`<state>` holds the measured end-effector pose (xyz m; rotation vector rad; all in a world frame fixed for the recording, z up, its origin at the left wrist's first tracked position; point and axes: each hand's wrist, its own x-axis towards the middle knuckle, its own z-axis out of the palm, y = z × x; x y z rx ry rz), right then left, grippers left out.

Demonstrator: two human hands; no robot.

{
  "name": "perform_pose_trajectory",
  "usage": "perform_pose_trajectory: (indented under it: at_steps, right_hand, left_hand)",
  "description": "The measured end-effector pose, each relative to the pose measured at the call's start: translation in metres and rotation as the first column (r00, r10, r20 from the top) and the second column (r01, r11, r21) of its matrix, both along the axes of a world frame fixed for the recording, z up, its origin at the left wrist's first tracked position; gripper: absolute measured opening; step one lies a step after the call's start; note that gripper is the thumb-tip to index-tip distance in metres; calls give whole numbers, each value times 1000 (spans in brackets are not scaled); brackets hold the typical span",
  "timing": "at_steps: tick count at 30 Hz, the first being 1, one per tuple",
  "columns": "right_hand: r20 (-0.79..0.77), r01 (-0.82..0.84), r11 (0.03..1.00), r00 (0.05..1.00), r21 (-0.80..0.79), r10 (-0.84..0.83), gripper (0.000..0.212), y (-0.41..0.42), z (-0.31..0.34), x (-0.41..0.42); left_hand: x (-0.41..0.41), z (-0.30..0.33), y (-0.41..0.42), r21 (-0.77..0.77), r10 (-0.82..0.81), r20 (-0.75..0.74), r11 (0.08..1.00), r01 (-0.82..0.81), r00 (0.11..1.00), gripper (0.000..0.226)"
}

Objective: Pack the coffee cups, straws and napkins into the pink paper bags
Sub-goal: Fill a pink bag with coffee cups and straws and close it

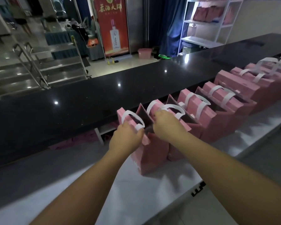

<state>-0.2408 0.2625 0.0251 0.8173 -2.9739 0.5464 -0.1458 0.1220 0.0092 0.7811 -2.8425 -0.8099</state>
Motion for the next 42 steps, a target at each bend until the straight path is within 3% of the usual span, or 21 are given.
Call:
perform_pose_trajectory:
  at_steps: [5, 8, 14, 16, 19, 24, 26, 30, 32, 36, 39, 42]
  right_hand:
    - [-81, -122, 990, 989, 70, 127, 22, -9, -6, -42]
    - [-114, -144, 979, 980, 147, 162, 18, -16, -15, -58]
    - [-120, -194, 938, 964, 288, 237, 6, -30, -27, -74]
    - [-139, -214, 913, 951, 346, 276, 24, -35, -29, -77]
    - [-115, -265, 873, 934, 410, 337, 27, -42, -32, -83]
    - [-20, -258, 872, 956, 417, 292, 22, -49, -31, -86]
    - [-26, -266, 851, 950, 453, 311, 15, -52, -30, -82]
    - [-109, -245, 839, 935, 486, 337, 16, -53, -20, -74]
    - [-96, -248, 846, 939, 473, 329, 15, -53, -14, -72]
    - [12, -255, 884, 962, 391, 272, 23, -57, 0, -64]
    - [-38, -308, 869, 937, 386, 348, 14, -64, 7, -51]
    - [-32, -350, 850, 919, 394, 394, 22, -76, 12, -25]
  left_hand:
    - [-43, -3, 13, 84, 88, 52, 992, -92, 995, 63]
    - [-55, -10, 12, -16, 140, 99, 990, -139, 985, 84]
    - [-64, -20, 4, -93, 244, 120, 968, -234, 962, 89]
    - [-67, -21, 5, -96, 255, 148, 965, -242, 956, 93]
    - [-70, -21, 3, -76, 262, 182, 965, -252, 948, 80]
    - [-57, -11, -7, -60, 316, 172, 949, -310, 933, 29]
    - [-48, -5, -13, -39, 336, 181, 942, -334, 925, 18]
    - [-33, 4, -19, -45, 373, 256, 926, -374, 892, 31]
    - [-21, 6, -22, -5, 421, 205, 903, -430, 883, 37]
    - [11, 12, -30, 51, 493, 113, 864, -501, 863, 22]
    - [45, 14, -38, 94, 562, 79, 818, -567, 823, 27]
    - [89, 11, -43, 133, 609, 34, 783, -608, 792, 31]
